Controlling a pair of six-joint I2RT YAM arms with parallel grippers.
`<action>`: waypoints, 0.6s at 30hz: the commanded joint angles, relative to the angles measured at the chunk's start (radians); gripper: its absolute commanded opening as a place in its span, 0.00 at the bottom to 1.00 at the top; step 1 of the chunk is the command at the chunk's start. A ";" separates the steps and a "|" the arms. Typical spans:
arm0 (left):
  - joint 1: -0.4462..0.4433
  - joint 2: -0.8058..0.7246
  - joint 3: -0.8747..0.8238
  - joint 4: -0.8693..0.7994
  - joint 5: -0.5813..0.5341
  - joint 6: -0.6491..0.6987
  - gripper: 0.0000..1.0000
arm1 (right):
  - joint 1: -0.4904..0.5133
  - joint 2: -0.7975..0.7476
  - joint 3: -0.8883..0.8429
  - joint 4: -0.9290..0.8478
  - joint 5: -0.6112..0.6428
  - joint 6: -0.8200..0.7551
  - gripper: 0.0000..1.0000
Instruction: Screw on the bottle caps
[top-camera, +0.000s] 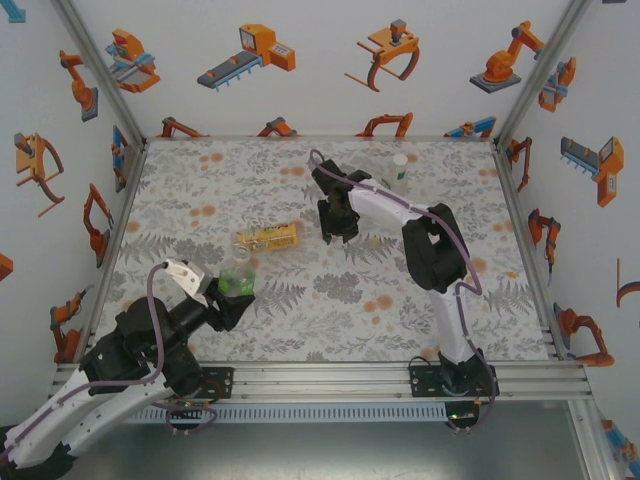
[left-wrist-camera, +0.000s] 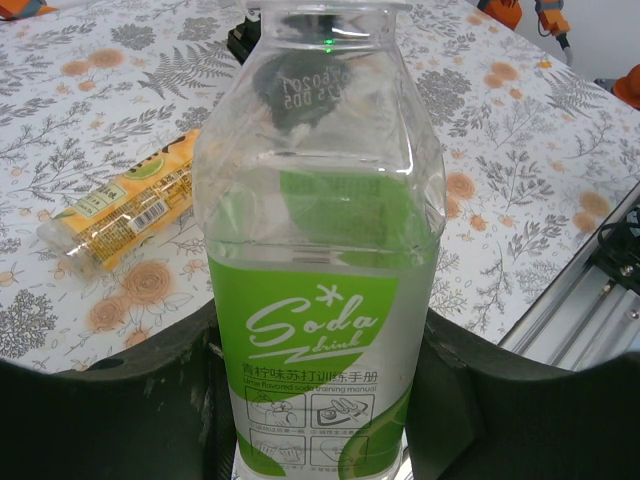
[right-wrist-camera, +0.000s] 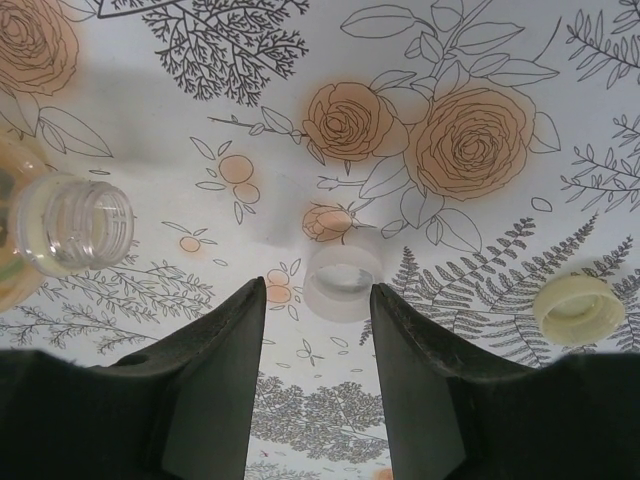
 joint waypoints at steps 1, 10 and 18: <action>0.007 -0.007 0.009 0.015 -0.008 -0.014 0.00 | 0.008 -0.016 0.013 -0.030 0.027 0.005 0.45; 0.007 -0.003 0.001 0.024 -0.010 -0.014 0.00 | 0.009 -0.012 0.008 -0.032 0.037 0.000 0.45; 0.007 -0.003 -0.003 0.027 -0.008 -0.018 0.00 | 0.009 -0.007 -0.004 -0.031 0.034 -0.001 0.46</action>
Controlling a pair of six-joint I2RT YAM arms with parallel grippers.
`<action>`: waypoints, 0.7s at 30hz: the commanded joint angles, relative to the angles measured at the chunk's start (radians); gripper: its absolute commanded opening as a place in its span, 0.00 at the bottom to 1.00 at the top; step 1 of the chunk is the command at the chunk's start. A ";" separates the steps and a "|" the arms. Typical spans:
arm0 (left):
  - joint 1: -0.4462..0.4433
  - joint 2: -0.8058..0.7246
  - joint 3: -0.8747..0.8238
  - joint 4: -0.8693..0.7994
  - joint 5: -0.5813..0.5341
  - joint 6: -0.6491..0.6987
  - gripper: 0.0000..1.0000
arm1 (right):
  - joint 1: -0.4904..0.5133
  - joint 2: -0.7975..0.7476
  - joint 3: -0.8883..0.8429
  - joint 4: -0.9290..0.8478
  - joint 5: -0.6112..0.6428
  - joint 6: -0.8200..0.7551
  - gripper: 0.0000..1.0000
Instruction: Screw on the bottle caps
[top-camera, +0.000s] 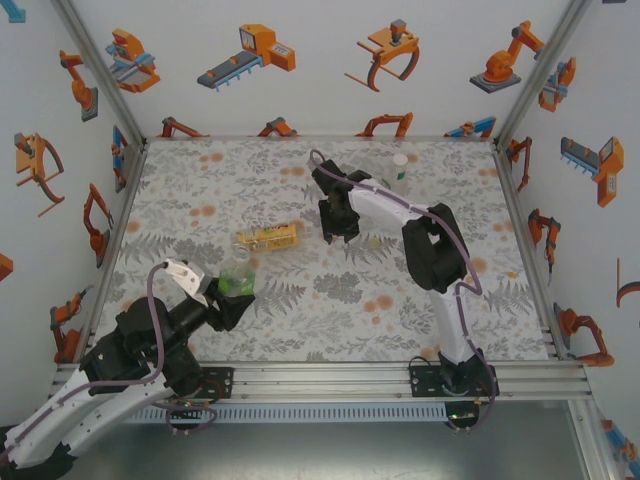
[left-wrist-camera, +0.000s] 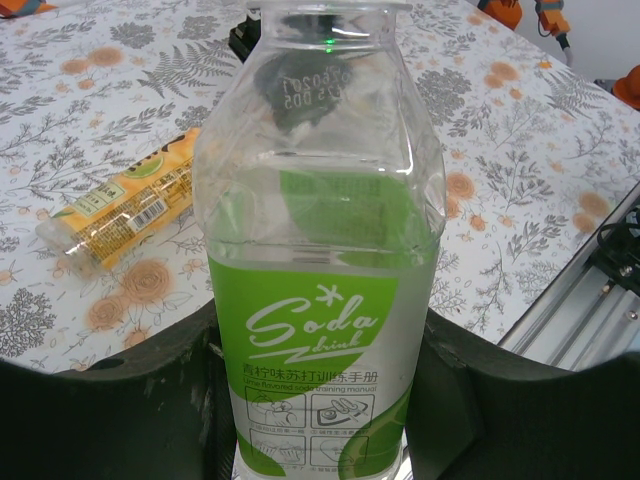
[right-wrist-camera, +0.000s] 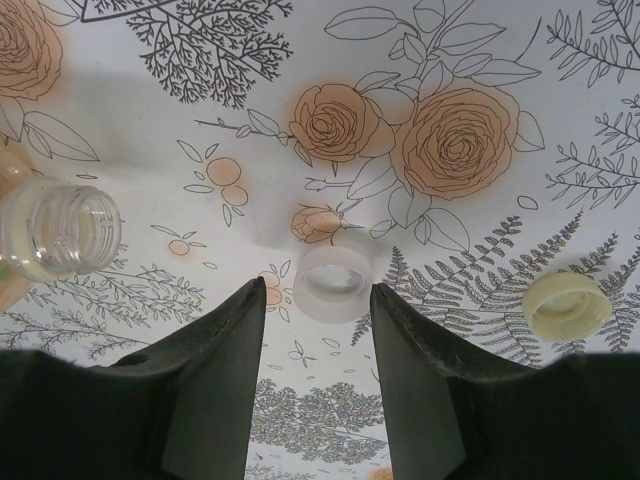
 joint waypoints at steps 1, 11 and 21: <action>0.006 -0.003 -0.001 0.027 -0.008 -0.014 0.00 | 0.009 -0.004 -0.004 -0.028 0.014 0.001 0.46; 0.007 -0.001 -0.004 0.027 -0.009 -0.014 0.00 | 0.009 0.008 -0.026 -0.016 0.002 0.008 0.46; 0.006 0.002 -0.003 0.027 -0.011 -0.016 0.00 | 0.009 0.023 -0.053 0.009 -0.018 0.015 0.46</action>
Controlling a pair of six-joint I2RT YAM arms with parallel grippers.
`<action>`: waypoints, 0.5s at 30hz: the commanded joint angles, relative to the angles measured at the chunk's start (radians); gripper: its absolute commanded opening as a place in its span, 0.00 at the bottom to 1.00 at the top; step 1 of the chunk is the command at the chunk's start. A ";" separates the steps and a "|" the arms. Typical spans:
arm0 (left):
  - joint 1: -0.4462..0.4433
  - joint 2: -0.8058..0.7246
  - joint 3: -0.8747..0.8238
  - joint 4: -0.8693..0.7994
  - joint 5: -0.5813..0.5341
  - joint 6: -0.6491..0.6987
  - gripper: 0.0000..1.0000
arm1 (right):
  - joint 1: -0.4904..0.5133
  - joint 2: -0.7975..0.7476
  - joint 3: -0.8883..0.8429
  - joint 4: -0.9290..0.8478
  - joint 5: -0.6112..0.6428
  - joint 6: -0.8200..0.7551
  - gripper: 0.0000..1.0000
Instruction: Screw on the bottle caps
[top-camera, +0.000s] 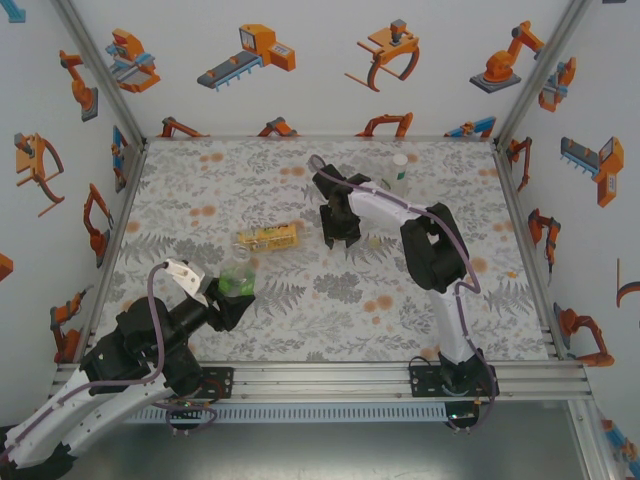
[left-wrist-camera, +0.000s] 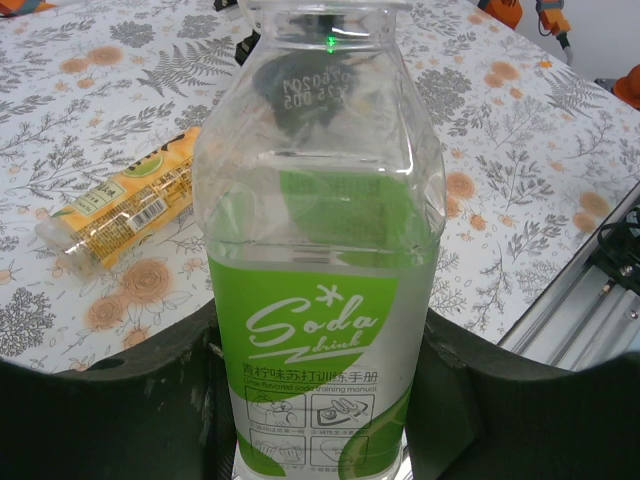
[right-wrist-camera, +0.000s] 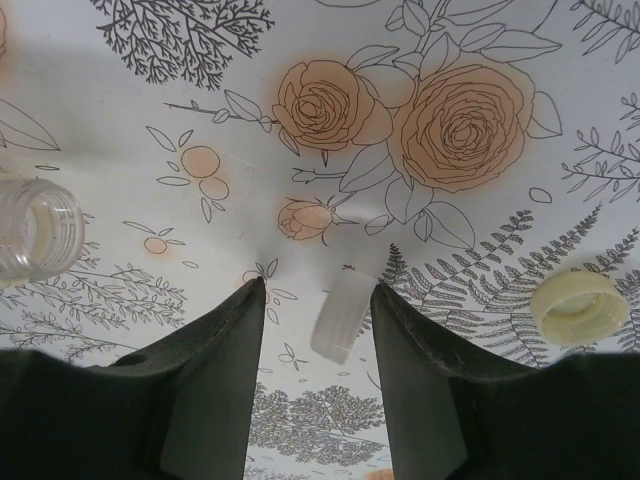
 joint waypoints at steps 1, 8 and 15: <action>0.006 0.002 -0.003 0.027 -0.011 -0.016 0.00 | 0.009 0.019 -0.014 0.003 -0.009 0.014 0.45; 0.008 0.008 -0.001 0.029 -0.012 -0.014 0.00 | 0.009 0.021 -0.021 0.007 -0.010 0.014 0.37; 0.008 0.016 0.002 0.039 -0.004 -0.017 0.00 | 0.009 0.001 -0.032 0.009 -0.015 0.019 0.25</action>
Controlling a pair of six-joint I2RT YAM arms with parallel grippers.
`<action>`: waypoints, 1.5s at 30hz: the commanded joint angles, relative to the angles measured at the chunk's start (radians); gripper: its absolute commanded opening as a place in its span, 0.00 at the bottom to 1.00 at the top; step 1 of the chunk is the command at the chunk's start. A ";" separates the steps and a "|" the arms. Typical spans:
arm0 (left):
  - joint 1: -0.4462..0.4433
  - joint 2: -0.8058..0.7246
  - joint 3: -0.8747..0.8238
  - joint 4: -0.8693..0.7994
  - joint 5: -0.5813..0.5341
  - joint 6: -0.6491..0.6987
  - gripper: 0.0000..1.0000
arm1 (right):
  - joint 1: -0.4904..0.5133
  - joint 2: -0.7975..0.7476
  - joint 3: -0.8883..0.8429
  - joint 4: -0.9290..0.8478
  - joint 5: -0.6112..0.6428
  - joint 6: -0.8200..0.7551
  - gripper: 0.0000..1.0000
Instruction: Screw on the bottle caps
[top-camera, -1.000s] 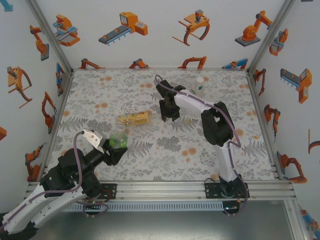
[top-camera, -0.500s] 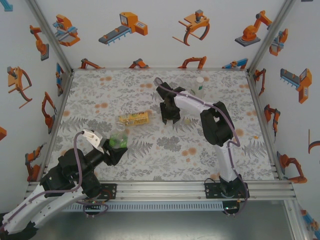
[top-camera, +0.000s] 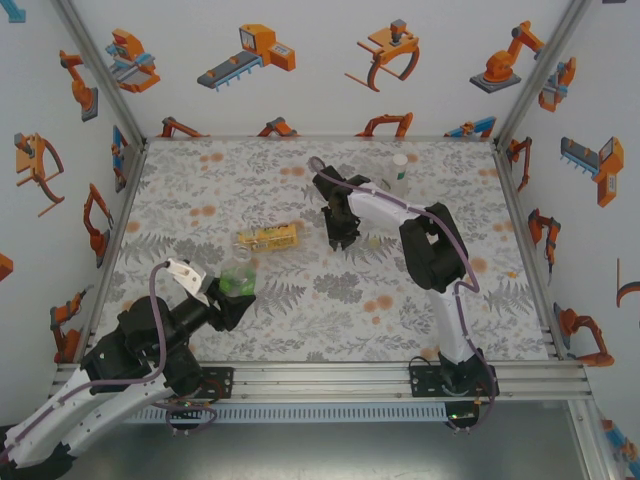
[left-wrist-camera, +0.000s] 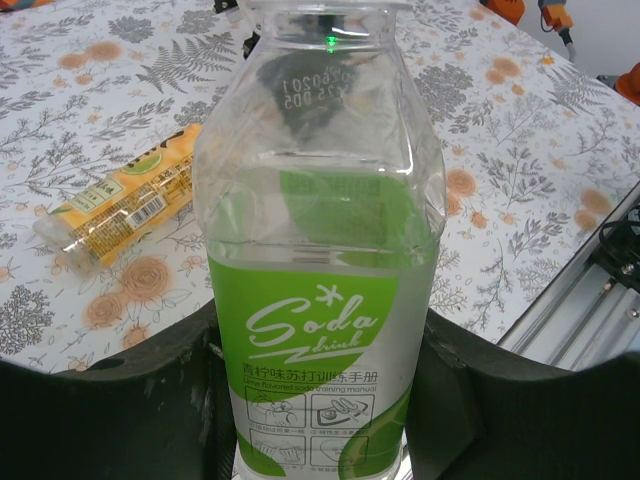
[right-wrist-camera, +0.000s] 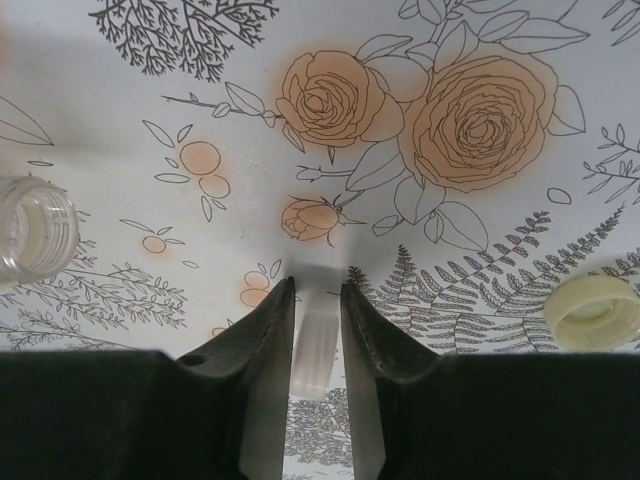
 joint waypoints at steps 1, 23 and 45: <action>0.008 0.005 0.002 0.039 -0.002 -0.018 0.00 | 0.008 -0.012 -0.031 0.004 0.001 0.019 0.24; 0.008 0.001 0.009 0.058 0.029 -0.058 0.00 | -0.003 -0.211 -0.321 0.263 -0.186 0.159 0.24; 0.008 0.150 0.082 0.107 0.106 -0.109 0.00 | -0.064 -0.460 -0.842 0.695 -0.303 0.300 0.29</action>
